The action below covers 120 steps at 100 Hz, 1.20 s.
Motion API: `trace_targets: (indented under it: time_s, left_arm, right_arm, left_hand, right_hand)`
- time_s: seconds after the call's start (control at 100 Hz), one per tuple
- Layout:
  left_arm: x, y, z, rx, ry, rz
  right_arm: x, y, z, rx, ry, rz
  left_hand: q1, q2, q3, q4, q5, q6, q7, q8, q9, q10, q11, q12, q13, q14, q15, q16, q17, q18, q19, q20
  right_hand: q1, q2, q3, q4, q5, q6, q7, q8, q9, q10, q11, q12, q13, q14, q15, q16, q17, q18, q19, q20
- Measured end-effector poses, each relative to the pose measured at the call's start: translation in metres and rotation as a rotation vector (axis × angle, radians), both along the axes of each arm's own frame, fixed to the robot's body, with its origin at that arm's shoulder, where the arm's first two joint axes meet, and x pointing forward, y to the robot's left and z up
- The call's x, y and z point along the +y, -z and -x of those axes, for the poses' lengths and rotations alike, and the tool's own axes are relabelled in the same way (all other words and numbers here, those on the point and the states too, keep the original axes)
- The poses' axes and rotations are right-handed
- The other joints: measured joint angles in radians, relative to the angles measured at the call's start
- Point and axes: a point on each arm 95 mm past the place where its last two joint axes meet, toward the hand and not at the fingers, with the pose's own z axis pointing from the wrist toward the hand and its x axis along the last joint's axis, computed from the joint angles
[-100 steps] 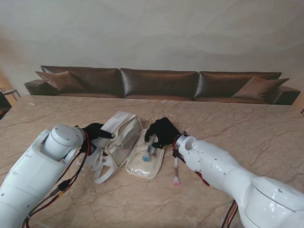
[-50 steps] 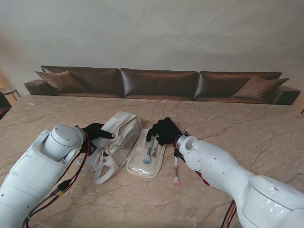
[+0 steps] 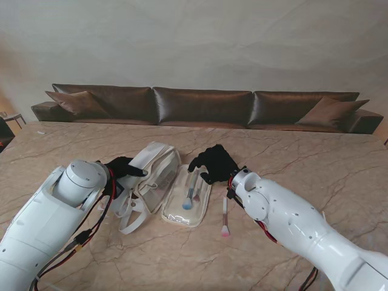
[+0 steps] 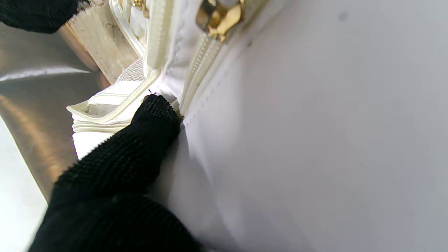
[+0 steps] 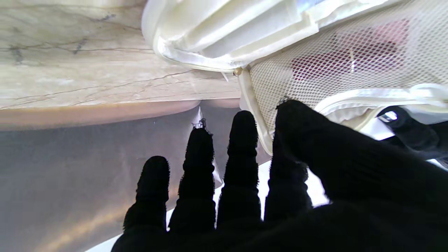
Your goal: Pack the cosmetics bag
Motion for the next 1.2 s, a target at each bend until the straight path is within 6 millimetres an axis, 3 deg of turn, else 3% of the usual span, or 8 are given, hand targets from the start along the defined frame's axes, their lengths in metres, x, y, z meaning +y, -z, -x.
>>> trace_targets:
  time_s: [0.27, 0.44, 0.61, 0.99, 1.2]
  left_arm:
    - [-0.001, 0.002, 0.001, -0.007, -0.006, 0.000]
    - [-0.002, 0.001, 0.001, -0.011, -0.005, 0.001]
    - [-0.003, 0.001, 0.002, -0.015, -0.002, -0.001]
    - [-0.010, 0.000, 0.003, -0.019, 0.008, -0.002]
    - [-0.011, 0.000, 0.003, -0.019, 0.011, -0.001]
  right_arm:
    - [-0.028, -0.003, 0.038, 0.016, 0.002, 0.020]
    - [-0.046, 0.002, 0.067, 0.052, -0.005, 0.040]
    - [-0.061, 0.014, 0.088, 0.073, -0.021, 0.093]
    - [-0.069, 0.034, 0.097, 0.066, -0.028, 0.130]
    - [-0.076, 0.047, 0.091, 0.044, 0.002, 0.119]
  left_hand:
    - [0.000, 0.000, 0.000, 0.000, 0.000, 0.000, 0.000, 0.000, 0.000, 0.000, 0.000, 0.007, 0.000, 0.000, 0.000, 0.000, 0.000, 0.000, 0.000, 0.000]
    - [0.000, 0.000, 0.000, 0.000, 0.000, 0.000, 0.000, 0.000, 0.000, 0.000, 0.000, 0.008, 0.000, 0.000, 0.000, 0.000, 0.000, 0.000, 0.000, 0.000]
    - [0.000, 0.000, 0.000, 0.000, 0.000, 0.000, 0.000, 0.000, 0.000, 0.000, 0.001, 0.008, 0.000, 0.000, 0.000, 0.000, 0.000, 0.000, 0.000, 0.000]
    - [0.000, 0.000, -0.002, 0.000, 0.000, 0.000, 0.000, 0.002, 0.000, 0.001, 0.001, 0.009, 0.000, 0.001, 0.000, 0.000, 0.000, 0.000, 0.000, 0.000]
    - [0.000, 0.001, -0.007, 0.000, 0.000, 0.000, 0.000, 0.002, -0.001, 0.002, 0.001, 0.010, 0.000, 0.001, 0.000, 0.000, 0.000, 0.000, 0.000, 0.000]
  right_hand:
    - [-0.011, -0.088, 0.000, -0.001, 0.056, -0.002, 0.008, 0.000, 0.001, 0.001, 0.000, -0.016, 0.015, 0.000, -0.008, -0.008, 0.000, 0.002, 0.004, -0.001]
    - [-0.010, -0.182, 0.000, -0.086, 0.093, -0.042, 0.052, 0.000, 0.002, 0.001, 0.000, -0.016, 0.015, 0.000, -0.019, -0.017, 0.000, 0.004, 0.005, -0.002]
    - [-0.010, -0.207, 0.000, -0.091, 0.094, -0.066, 0.062, 0.000, 0.002, 0.001, -0.001, -0.016, 0.000, 0.000, -0.028, -0.020, 0.000, 0.007, 0.005, -0.013]
    - [-0.005, -0.295, 0.020, -0.058, 0.106, -0.120, 0.063, 0.028, -0.013, 0.000, -0.001, -0.016, -0.011, 0.000, -0.027, -0.020, 0.000, 0.009, 0.005, -0.013]
    - [-0.005, -0.295, 0.020, -0.056, 0.106, -0.141, 0.064, 0.028, -0.013, -0.002, -0.001, -0.005, -0.011, 0.000, -0.025, -0.021, 0.000, 0.009, 0.005, -0.014]
